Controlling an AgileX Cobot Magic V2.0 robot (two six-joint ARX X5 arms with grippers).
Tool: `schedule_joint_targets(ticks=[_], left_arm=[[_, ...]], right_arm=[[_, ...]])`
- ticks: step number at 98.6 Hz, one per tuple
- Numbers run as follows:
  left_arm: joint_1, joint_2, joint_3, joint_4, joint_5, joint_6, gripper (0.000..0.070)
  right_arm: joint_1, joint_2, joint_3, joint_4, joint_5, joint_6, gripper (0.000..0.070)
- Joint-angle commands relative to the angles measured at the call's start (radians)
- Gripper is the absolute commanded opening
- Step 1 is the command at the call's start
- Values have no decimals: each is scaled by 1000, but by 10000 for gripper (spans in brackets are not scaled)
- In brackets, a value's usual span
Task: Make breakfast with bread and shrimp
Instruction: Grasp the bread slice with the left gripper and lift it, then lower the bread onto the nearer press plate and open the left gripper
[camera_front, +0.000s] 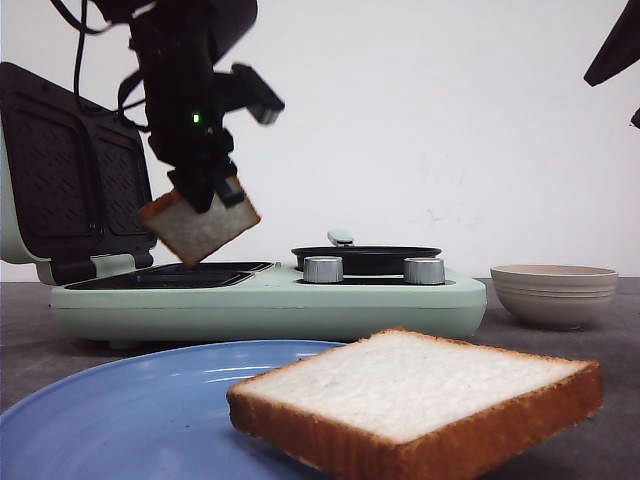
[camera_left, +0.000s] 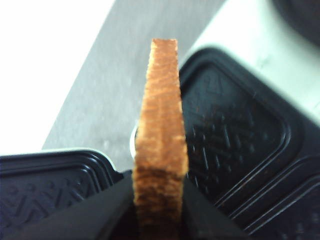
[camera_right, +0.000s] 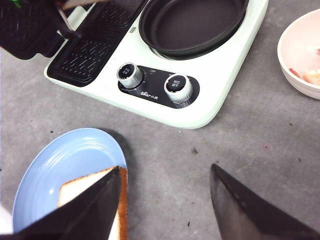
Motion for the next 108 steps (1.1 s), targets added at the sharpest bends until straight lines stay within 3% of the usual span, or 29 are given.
schedule_joint_targets(ticks=[1,48,80,95,108], left_arm=[[4,21,35,11,-8,29,4],[54,26,35,2,-4,32,4],[54,26,35,-2,45,31,8],[54,26,35,-2,59,31,59],[54,26,35,-2,66,31,274]], right_arm=[[5,3,14,3,-3,-12,343],[5,3,14,3,-3,-12,343],[5,3,14,3,-3,-12,343],[5,3,14,4,-3,-12,343],[5,3,14,4,-3,-13,343]])
